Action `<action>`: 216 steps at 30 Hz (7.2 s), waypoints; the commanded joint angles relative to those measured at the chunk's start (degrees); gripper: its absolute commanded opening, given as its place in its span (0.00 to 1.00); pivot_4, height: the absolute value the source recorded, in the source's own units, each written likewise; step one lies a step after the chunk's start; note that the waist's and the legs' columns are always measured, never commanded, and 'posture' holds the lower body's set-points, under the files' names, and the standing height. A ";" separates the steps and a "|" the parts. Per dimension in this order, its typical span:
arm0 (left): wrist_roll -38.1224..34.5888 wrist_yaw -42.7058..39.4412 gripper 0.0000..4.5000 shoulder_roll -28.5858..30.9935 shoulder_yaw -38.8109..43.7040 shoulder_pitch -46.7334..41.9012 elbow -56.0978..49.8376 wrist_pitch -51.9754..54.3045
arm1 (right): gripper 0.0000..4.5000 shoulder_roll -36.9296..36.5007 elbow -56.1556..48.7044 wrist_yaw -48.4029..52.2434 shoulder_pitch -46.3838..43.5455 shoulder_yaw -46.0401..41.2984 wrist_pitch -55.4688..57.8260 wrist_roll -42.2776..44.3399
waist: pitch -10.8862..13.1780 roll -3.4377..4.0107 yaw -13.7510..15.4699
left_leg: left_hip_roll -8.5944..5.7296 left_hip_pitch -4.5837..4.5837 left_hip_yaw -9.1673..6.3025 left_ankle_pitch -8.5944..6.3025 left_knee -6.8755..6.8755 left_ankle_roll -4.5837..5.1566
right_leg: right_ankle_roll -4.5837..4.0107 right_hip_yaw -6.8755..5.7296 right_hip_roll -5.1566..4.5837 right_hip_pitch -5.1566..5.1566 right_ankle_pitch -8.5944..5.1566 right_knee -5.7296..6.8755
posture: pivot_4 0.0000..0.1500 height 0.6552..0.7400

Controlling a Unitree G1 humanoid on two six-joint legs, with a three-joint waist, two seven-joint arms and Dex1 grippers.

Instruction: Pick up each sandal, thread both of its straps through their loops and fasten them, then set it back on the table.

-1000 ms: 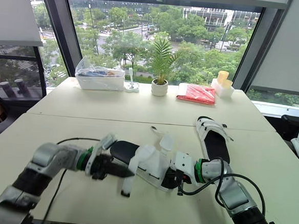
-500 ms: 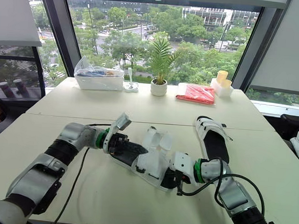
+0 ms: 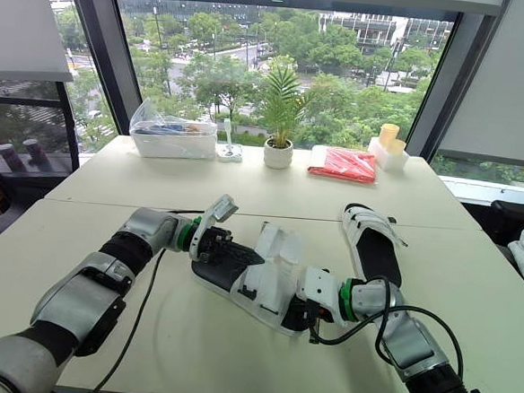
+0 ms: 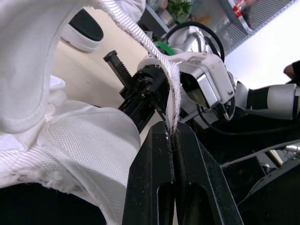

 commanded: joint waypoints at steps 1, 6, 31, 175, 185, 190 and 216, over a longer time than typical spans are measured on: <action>0.44 -0.64 0.01 -0.44 0.61 -2.24 1.31 -1.84 | 0.00 0.08 1.49 0.30 1.47 3.62 0.68 -2.74 | 0.00 0.00 -0.02 | 0.00 0.00 0.00 0.00 0.00 0.00 | 0.00 0.00 0.00 0.00 0.00 0.00 | 1.00 1.00; 0.09 -0.64 0.01 -0.20 -0.93 -2.38 1.92 -2.36 | 0.00 0.14 1.47 0.29 1.44 3.70 0.60 -3.03 | 0.00 0.00 -0.04 | 0.01 0.00 0.00 0.00 0.00 0.00 | 0.00 0.00 0.02 0.00 0.00 0.00 | 1.00 1.00; -4.57 -0.64 0.01 2.46 -8.19 -4.73 2.73 -2.98 | 0.00 0.60 1.63 -0.30 1.75 4.06 0.18 -3.86 | 0.00 0.00 -0.12 | 0.02 0.01 -0.01 0.00 0.02 0.00 | 0.00 0.02 0.04 0.00 0.00 0.03 | 1.00 1.00; -5.30 10.59 0.01 1.72 3.31 11.98 -22.20 -4.88 | 0.00 -0.62 3.67 0.25 1.86 4.35 -2.04 -4.86 | 0.03 0.02 0.37 | 0.09 0.01 -0.05 -0.22 0.71 0.37 | -0.03 0.02 -0.01 0.29 -0.02 0.22 | 1.00 1.00; -4.65 19.81 0.62 -4.29 10.01 10.42 -12.64 -1.29 | 0.00 -0.61 3.68 0.23 1.72 4.30 -1.92 -4.98 | 0.02 0.00 0.42 | 0.08 0.01 -0.08 -0.22 0.71 0.37 | -0.02 0.00 -0.07 0.30 -0.02 0.21 | 1.00 1.00; -4.17 23.31 0.62 -5.52 13.66 8.72 -8.70 -2.49 | 0.00 -0.70 3.65 0.31 1.55 4.29 -1.86 -4.95 | 0.02 0.00 0.34 | 0.07 0.00 -0.08 -0.22 0.69 0.37 | -0.01 -0.01 -0.08 0.26 -0.02 0.21 | 1.00 1.00; 11.93 22.87 0.44 -6.70 12.64 0.59 7.81 -23.09 | 0.00 -0.50 3.46 -0.16 1.72 4.25 -1.72 -5.09 | 0.03 -0.02 0.35 | 0.02 -0.03 -0.08 -0.21 0.67 0.36 | 0.00 -0.08 -0.14 0.25 -0.01 0.18 | 1.00 1.00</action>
